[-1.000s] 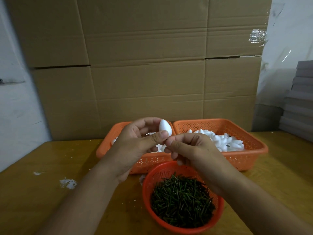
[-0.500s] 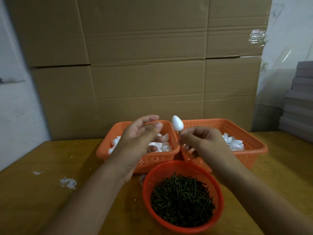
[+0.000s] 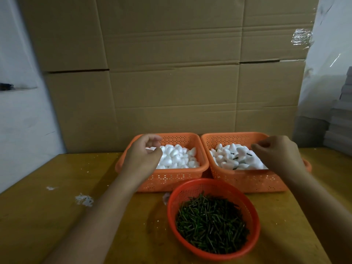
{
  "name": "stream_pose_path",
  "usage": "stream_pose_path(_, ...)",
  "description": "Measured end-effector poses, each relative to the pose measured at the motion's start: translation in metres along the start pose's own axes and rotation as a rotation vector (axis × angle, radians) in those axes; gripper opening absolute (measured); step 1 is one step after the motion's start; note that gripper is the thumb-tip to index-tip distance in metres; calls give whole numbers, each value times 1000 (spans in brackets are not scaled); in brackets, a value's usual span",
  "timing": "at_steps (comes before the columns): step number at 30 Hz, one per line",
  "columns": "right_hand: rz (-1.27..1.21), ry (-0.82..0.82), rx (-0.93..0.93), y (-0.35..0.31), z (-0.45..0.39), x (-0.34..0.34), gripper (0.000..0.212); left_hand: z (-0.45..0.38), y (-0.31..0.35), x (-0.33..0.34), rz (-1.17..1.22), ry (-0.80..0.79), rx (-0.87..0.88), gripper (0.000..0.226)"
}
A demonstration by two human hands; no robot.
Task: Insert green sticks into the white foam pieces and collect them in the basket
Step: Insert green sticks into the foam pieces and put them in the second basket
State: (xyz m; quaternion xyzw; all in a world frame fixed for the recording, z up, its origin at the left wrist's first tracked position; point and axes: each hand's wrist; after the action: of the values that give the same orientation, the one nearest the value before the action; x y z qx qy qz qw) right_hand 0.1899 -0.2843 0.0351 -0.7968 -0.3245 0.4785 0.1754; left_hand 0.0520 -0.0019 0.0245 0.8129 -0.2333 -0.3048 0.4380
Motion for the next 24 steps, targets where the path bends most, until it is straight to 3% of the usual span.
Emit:
stream_pose_path(3, 9, -115, -100, -6, 0, -5, 29, -8, -11, 1, -67, -13, 17, 31)
stream_pose_path(6, 10, -362, -233, -22, 13, -9, 17, -19, -22, 5, -159, -11, 43, 30)
stream_pose_path(11, 39, -731, -485, -49, 46, -3, 14, -46, -30, 16, -485, -227, 76, 23)
stream_pose_path(18, 142, -964, -621, -63, 73, 11, 35, -64, -25, 39, -810, -499, 75, 31)
stream_pose_path(24, 194, -1039, -601, -62, 75, 12, 41, -72, -30, 44, -915, -532, 19, 34)
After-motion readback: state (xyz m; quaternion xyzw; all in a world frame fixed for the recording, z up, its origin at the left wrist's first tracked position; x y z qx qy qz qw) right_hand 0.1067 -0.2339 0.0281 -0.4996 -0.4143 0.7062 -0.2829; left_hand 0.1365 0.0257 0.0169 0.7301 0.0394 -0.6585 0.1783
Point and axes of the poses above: each hand's wrist, its own z-axis away from the middle knuckle, its own x-axis out of the palm, y = z × x, and after that the axes turned 2 degrees about y, right-handed
